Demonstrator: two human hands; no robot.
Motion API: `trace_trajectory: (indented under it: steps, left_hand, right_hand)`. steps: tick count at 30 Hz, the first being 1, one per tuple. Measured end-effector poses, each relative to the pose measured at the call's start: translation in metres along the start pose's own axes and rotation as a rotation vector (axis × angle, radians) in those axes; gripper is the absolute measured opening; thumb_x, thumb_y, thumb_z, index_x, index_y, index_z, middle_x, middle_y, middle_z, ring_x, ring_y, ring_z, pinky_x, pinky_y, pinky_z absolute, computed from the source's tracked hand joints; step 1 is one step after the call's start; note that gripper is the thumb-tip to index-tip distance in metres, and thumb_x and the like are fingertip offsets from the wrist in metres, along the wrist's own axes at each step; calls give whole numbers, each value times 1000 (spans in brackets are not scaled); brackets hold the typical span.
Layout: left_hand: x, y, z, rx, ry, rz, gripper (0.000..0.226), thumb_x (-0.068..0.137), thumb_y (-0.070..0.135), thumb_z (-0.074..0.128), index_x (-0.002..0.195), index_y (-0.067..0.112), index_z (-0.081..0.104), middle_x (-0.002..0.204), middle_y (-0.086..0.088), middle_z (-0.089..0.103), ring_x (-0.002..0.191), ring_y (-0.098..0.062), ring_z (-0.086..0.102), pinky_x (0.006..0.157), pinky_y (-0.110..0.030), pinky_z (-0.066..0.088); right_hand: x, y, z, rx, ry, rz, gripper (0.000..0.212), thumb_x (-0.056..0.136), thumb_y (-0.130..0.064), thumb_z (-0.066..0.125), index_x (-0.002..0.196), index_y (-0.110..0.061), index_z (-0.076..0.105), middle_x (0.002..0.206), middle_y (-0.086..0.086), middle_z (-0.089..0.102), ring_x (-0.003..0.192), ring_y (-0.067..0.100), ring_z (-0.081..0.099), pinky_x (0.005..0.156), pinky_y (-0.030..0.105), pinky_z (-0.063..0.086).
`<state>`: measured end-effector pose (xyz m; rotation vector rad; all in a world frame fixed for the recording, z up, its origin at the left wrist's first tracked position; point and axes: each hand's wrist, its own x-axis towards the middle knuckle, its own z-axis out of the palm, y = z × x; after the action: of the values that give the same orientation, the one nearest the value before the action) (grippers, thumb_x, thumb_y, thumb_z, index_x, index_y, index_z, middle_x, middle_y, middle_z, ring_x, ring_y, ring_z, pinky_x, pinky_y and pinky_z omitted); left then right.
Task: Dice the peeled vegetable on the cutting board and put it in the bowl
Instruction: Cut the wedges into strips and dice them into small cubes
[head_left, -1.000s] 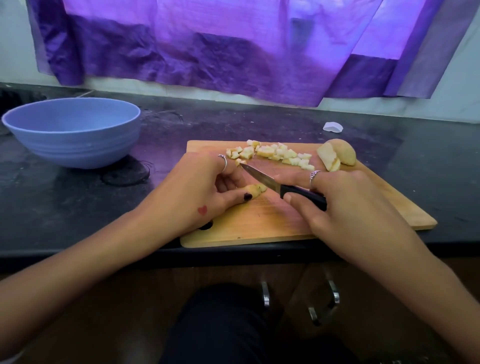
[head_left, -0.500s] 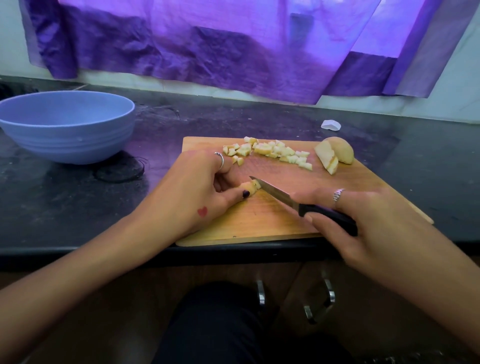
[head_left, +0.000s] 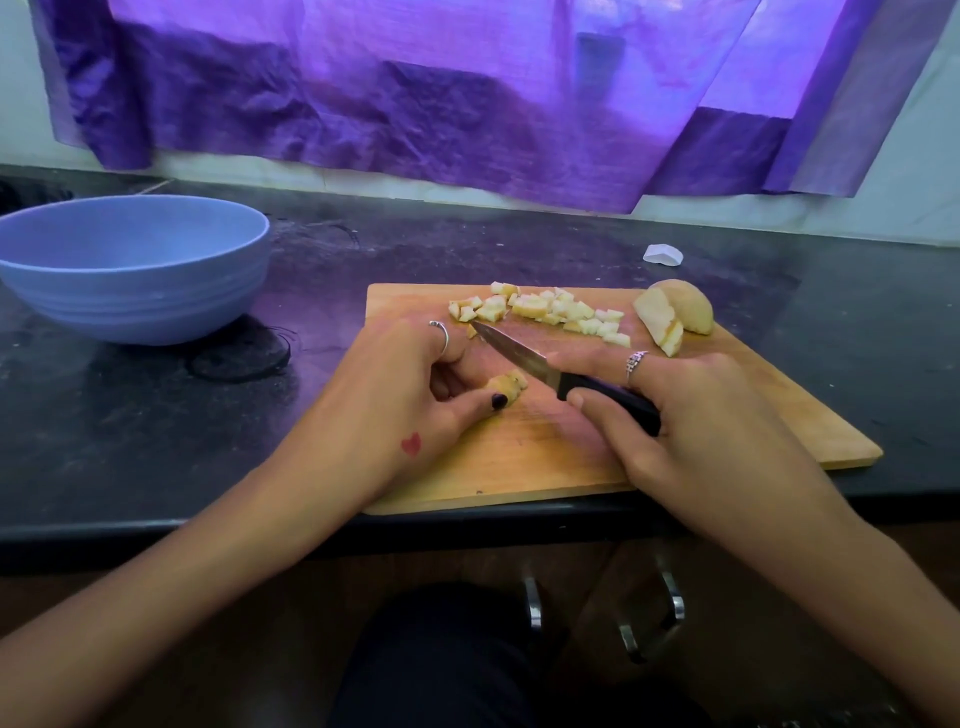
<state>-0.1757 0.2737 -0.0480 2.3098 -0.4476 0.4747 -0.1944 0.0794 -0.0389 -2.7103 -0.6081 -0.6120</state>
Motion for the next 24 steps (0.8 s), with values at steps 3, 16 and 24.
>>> trace_trajectory:
  steps: [3, 16, 24]
  left_hand:
    - [1, -3, 2, 0, 13, 0, 15, 76, 25, 77, 70, 13, 71, 66, 12, 58, 67, 6, 53, 57, -5, 38]
    - [1, -2, 3, 53, 30, 16, 14, 76, 24, 78, 69, 14, 72, 67, 12, 59, 68, 7, 51, 58, -4, 36]
    - [-1, -4, 7, 74, 67, 5, 24, 77, 31, 76, 70, 9, 69, 67, 7, 57, 71, -2, 50, 57, -13, 38]
  right_hand:
    - [0, -2, 0, 43, -61, 3, 35, 89, -46, 45, 119, -43, 62, 62, -31, 39, 88, 21, 63, 57, 13, 29]
    - [7, -7, -7, -5, -221, 3, 31, 93, -40, 49, 124, -45, 54, 78, -22, 53, 73, 0, 43, 60, 14, 33]
    - [-25, -1, -21, -110, -25, 11, 36, 88, -47, 36, 116, -44, 58, 68, -7, 69, 61, 22, 62, 50, 40, 51]
